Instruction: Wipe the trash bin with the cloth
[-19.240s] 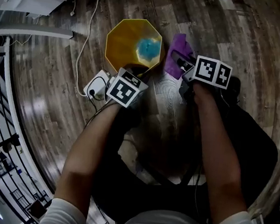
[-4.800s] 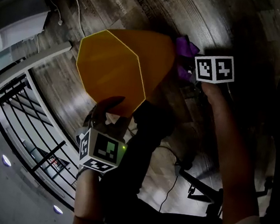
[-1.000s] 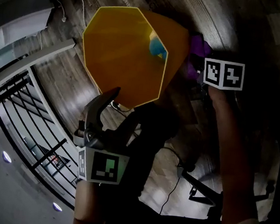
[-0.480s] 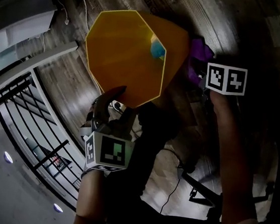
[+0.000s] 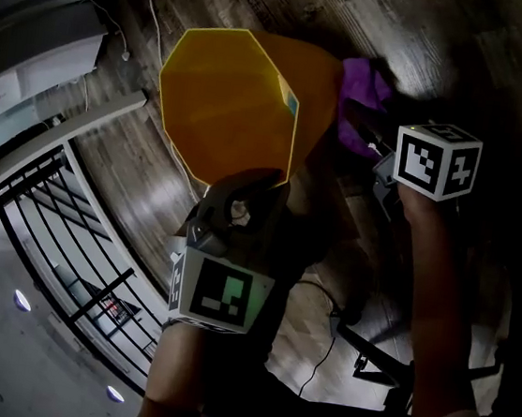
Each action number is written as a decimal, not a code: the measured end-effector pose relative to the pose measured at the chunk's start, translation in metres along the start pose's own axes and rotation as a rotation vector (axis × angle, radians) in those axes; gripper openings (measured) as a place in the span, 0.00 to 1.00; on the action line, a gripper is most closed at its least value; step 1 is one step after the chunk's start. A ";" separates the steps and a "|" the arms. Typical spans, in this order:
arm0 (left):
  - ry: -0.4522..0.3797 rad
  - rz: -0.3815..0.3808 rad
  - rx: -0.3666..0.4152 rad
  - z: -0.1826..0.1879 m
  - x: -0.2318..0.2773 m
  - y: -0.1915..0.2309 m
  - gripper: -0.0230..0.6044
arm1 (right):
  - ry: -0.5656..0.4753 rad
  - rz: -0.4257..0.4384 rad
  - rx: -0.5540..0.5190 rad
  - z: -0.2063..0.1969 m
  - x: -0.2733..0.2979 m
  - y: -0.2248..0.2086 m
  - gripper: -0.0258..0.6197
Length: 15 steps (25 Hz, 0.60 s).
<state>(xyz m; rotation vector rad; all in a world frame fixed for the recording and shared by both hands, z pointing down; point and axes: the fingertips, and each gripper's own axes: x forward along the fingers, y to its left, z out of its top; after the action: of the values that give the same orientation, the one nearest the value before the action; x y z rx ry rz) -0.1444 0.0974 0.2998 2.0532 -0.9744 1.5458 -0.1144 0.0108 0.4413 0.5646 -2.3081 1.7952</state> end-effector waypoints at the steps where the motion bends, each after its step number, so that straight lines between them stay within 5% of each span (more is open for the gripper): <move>1: -0.002 -0.002 -0.002 0.003 0.001 -0.001 0.07 | -0.016 0.023 -0.011 0.008 -0.003 0.007 0.30; 15: -0.004 0.030 -0.033 0.015 -0.001 0.009 0.07 | -0.107 0.485 -0.099 0.071 -0.063 0.153 0.30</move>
<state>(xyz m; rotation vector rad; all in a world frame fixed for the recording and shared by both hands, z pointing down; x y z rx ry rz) -0.1409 0.0808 0.2935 2.0284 -1.0291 1.5312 -0.1093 -0.0140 0.2628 0.0852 -2.7711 1.8547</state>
